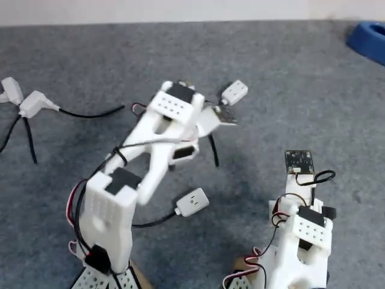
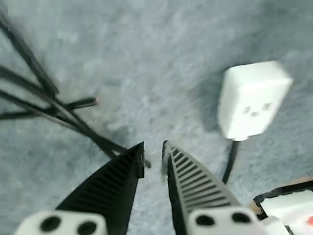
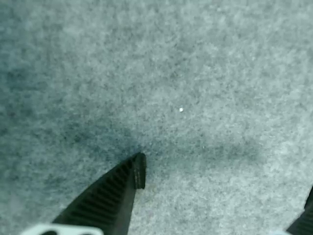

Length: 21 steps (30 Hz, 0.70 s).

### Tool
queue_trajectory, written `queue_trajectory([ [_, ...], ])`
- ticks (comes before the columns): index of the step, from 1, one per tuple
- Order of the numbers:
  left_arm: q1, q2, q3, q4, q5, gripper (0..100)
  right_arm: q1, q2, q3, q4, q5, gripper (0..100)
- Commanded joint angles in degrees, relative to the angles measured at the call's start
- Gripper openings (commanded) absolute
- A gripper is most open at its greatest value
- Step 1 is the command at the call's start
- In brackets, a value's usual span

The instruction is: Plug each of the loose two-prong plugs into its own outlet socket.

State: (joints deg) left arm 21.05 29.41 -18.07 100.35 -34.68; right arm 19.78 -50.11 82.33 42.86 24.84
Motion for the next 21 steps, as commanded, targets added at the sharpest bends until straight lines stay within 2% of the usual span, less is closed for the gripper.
queue_trajectory([
  [1,6.0,-7.9,5.3,-2.7,1.4,8,-0.4,-0.2,0.1,-0.2,0.6,47.5],
  [9,13.0,-15.8,24.1,-12.6,2.9,8,-0.5,-0.2,0.1,-0.2,0.6,47.5],
  [17,7.7,-16.5,31.3,-20.9,2.6,9,-0.6,-0.2,0.1,-0.2,0.6,47.5],
  [21,5.7,-16.4,31.2,-22.0,2.2,9,-0.6,-0.2,0.1,-0.2,0.6,47.5],
])
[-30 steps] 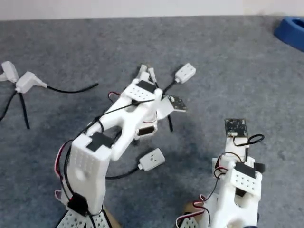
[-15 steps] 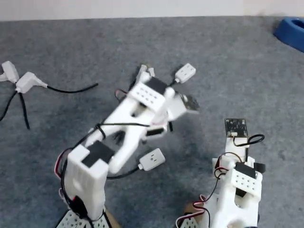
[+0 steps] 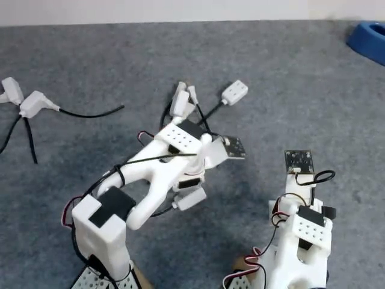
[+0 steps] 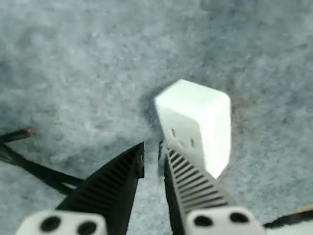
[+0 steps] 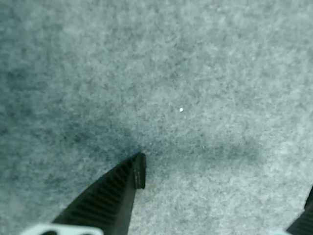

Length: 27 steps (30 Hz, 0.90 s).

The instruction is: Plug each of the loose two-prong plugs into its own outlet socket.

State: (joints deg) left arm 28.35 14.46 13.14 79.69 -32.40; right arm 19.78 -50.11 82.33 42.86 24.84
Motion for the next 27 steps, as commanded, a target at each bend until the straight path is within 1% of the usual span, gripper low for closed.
queue_trajectory([
  [1,-1.7,-1.5,0.1,-1.3,-1.1,9,-0.6,-0.2,0.1,-0.2,0.6,47.5],
  [5,-2.5,-1.7,-0.5,-1.4,-2.3,8,-0.6,-0.2,0.1,-0.2,0.6,47.5],
  [8,-5.0,-2.1,-5.5,0.3,-2.3,8,-0.6,-0.2,0.1,-0.1,0.6,47.5],
  [10,-6.0,-2.1,-10.4,5.0,-2.3,8,-0.6,-0.2,0.1,-0.1,0.6,47.5],
  [13,-5.5,-2.2,-18.8,12.2,-2.2,8,-0.6,-0.2,0.1,-0.1,0.6,47.5],
  [15,-4.4,-2.2,-25.5,16.4,-2.1,8,-0.6,-0.2,0.1,-0.1,0.6,47.5],
  [17,-2.4,-1.9,-29.6,20.2,-0.1,8,-0.6,-0.2,0.1,-0.1,0.6,47.5],
  [19,1.0,-2.2,-28.2,21.3,2.0,8,-0.6,-0.2,0.1,-0.1,0.6,47.5],
  [24,11.6,-2.2,-17.0,20.3,4.7,8,-0.4,-0.2,0.1,-0.1,0.6,47.5],
  [25,12.8,-2.2,-15.7,19.3,5.4,8,-0.2,-0.2,0.1,-0.1,0.9,47.5],
  [27,13.1,-2.2,-13.4,17.3,6.4,8,-0.2,-0.1,0.1,-0.1,2.4,47.5],
])
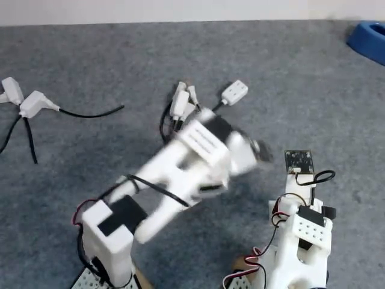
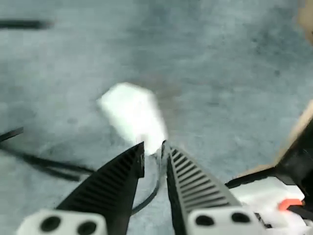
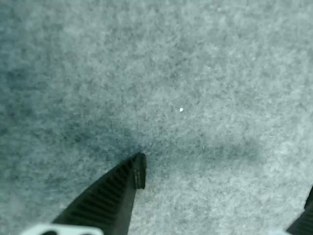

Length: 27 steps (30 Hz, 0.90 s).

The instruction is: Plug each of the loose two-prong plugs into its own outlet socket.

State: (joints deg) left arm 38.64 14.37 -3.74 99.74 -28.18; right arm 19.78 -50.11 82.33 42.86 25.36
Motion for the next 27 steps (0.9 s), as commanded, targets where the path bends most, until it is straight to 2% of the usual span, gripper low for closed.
queue_trajectory([
  [1,2.7,-1.9,4.8,-3.9,2.3,8,-0.1,-0.1,0.1,-0.1,1.8,47.5],
  [11,-4.0,-1.5,15.3,-13.7,0.7,8,1.0,-0.1,0.0,-0.1,1.9,47.5],
  [18,-9.1,-1.5,13.1,-13.5,-1.6,9,1.0,-0.1,-0.1,-0.1,1.9,47.5],
  [27,-10.5,-1.6,8.8,-9.4,-3.5,8,0.9,-0.1,-0.2,-0.1,1.9,47.5],
])
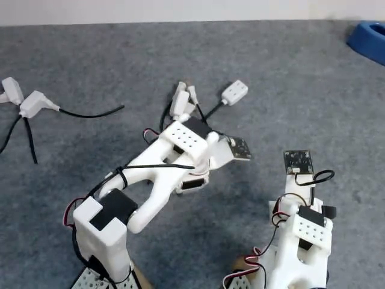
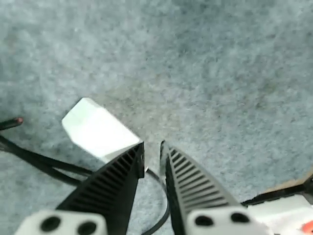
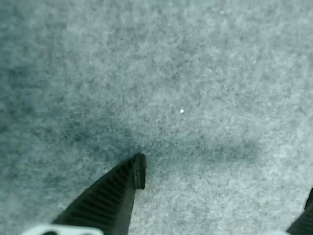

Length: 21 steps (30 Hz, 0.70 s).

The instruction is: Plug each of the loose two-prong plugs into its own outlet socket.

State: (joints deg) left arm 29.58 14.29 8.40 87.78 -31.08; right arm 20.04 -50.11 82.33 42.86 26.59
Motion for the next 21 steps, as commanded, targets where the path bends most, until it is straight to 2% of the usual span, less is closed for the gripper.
queue_trajectory([
  [1,-1.9,-1.5,-3.9,2.9,-0.6,8,0.7,-0.1,-0.2,-0.1,0.7,47.5],
  [12,-12.4,-1.4,-4.4,2.5,-6.2,8,0.7,-0.1,-0.1,-0.1,0.8,47.5],
  [16,-15.7,-1.2,-4.2,-0.2,-6.3,9,0.7,-0.1,0.0,-0.1,0.8,47.5],
  [21,-17.5,4.2,-4.9,-1.7,-8.1,8,0.7,-0.1,0.0,-0.1,0.8,47.5],
])
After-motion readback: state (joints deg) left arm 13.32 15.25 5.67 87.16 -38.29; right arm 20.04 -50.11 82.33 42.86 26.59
